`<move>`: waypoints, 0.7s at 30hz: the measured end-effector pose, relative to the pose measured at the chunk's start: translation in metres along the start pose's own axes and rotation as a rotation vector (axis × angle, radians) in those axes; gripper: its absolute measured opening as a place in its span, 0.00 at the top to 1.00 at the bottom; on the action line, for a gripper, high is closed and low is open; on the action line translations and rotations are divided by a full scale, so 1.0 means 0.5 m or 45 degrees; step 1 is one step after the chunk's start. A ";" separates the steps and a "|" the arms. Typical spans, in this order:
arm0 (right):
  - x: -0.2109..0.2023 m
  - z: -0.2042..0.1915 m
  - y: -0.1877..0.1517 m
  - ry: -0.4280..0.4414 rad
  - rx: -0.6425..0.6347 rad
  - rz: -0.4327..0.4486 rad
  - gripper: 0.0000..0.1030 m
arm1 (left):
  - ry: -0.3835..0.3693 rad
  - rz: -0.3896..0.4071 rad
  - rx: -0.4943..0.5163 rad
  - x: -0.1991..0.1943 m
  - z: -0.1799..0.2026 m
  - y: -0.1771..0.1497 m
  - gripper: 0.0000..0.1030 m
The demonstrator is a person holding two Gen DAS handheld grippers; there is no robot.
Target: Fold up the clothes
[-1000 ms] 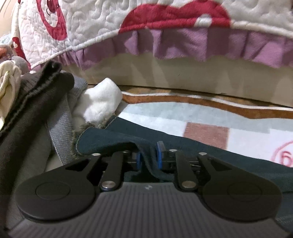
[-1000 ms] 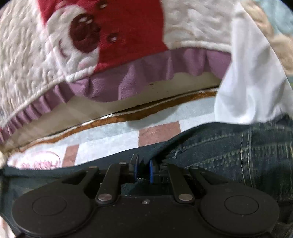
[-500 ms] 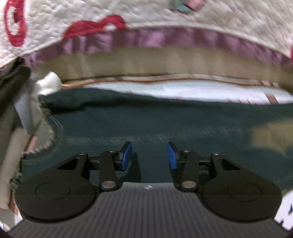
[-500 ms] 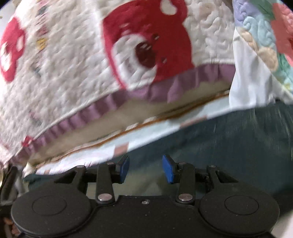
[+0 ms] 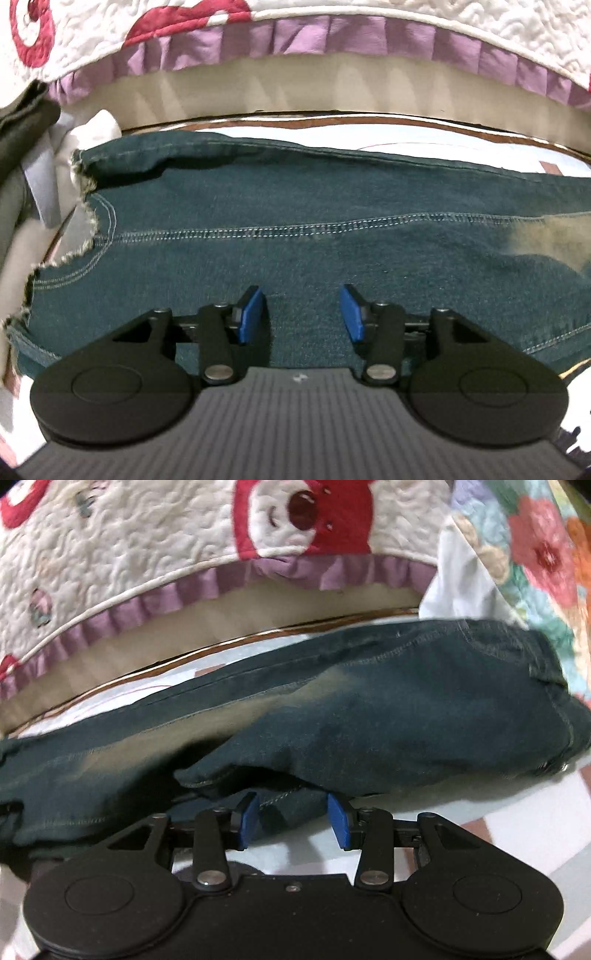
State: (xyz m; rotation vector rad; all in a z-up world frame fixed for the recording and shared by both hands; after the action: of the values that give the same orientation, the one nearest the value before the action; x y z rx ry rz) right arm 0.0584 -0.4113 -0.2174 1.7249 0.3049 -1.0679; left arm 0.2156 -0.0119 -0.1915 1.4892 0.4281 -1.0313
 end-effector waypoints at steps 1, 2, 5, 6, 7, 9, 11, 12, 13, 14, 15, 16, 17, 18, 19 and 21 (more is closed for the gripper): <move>0.001 -0.006 0.001 -0.005 0.007 0.011 0.52 | 0.002 0.002 -0.010 0.000 -0.001 -0.001 0.55; 0.004 -0.014 0.005 0.003 0.038 0.021 0.44 | 0.005 0.003 -0.013 0.001 -0.001 -0.003 0.55; 0.037 -0.054 0.019 0.019 0.066 0.005 0.33 | 0.014 0.005 -0.013 0.005 -0.001 -0.005 0.55; 0.048 -0.064 0.021 -0.022 0.031 0.008 0.33 | 0.017 0.005 -0.011 0.006 -0.001 -0.006 0.55; 0.059 -0.072 0.022 -0.063 -0.003 0.012 0.33 | 0.021 0.006 -0.014 0.007 -0.002 -0.005 0.55; 0.078 -0.083 0.021 -0.151 -0.094 0.023 0.36 | 0.030 0.004 -0.011 0.007 0.000 -0.005 0.55; 0.081 -0.074 0.021 -0.220 -0.175 0.045 0.46 | 0.037 0.004 -0.004 0.007 0.001 -0.005 0.54; 0.074 -0.057 0.026 -0.231 -0.169 0.060 0.71 | 0.041 0.005 0.003 0.007 0.001 -0.004 0.54; 0.067 -0.040 0.031 -0.242 -0.163 0.074 0.75 | 0.047 0.008 0.005 0.006 0.000 -0.004 0.54; 0.059 -0.017 0.038 -0.213 -0.103 0.061 0.75 | 0.053 0.012 0.002 0.004 -0.004 -0.006 0.53; 0.051 0.010 0.045 -0.170 -0.024 0.040 0.78 | 0.059 0.015 -0.003 0.002 -0.007 -0.007 0.53; 0.044 0.036 0.052 -0.127 0.055 0.018 0.78 | 0.063 0.019 -0.005 0.000 -0.012 -0.009 0.53; 0.034 0.055 0.055 -0.082 0.120 -0.004 0.78 | 0.068 0.022 -0.007 -0.002 -0.018 -0.011 0.53; 0.018 0.064 0.051 -0.064 0.131 -0.004 0.78 | 0.077 0.024 -0.003 -0.004 -0.023 -0.012 0.53; 0.001 0.069 0.046 -0.056 0.125 0.004 0.78 | 0.088 0.026 0.001 -0.005 -0.030 -0.011 0.52; -0.032 0.076 0.033 -0.046 0.114 0.018 0.78 | 0.108 0.033 -0.012 -0.008 -0.046 -0.011 0.48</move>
State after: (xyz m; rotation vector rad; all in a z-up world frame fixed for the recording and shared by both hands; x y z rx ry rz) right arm 0.0406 -0.4467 -0.1972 1.7826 0.2252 -1.1159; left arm 0.2175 0.0118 -0.1940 1.5301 0.4720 -0.9467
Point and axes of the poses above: each gripper's, at about its wrist camera, not at the fingertips, and x roughly the way its jaws point, z to its right, y to its top, the point moved 9 cm from there along x, roughly the way its jaws point, and after that the axes turned 11 degrees about -y, right-handed, at the moved point
